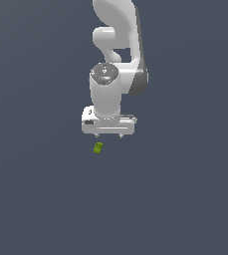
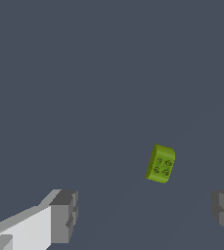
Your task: Pick up the object and move it to a goal position.
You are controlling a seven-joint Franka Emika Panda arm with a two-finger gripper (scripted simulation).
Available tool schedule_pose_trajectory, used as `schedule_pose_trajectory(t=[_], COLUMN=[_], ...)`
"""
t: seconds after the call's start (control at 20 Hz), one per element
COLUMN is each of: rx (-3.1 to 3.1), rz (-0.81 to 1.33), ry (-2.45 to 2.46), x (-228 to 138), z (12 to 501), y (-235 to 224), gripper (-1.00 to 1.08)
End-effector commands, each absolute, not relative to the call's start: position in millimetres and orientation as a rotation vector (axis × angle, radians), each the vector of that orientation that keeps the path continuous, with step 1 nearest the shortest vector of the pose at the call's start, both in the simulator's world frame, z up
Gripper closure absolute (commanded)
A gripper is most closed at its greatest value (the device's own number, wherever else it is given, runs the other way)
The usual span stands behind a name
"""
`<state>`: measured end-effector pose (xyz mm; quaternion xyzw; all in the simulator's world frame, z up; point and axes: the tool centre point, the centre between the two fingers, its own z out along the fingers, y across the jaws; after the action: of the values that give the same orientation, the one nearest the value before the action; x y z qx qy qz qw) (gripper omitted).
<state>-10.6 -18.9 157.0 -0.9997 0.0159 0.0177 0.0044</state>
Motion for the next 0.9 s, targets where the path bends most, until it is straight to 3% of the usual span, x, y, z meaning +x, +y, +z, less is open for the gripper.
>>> schedule_pose_trajectory(t=[0.0,0.85], rx=[-3.131,-3.109], rz=[0.053,0.004], ry=[0.080,0.439], x=[-11.9,-36.6], z=[149.6,67.9], y=[-23.5,-76.4], gripper=[-0.92,-0.92])
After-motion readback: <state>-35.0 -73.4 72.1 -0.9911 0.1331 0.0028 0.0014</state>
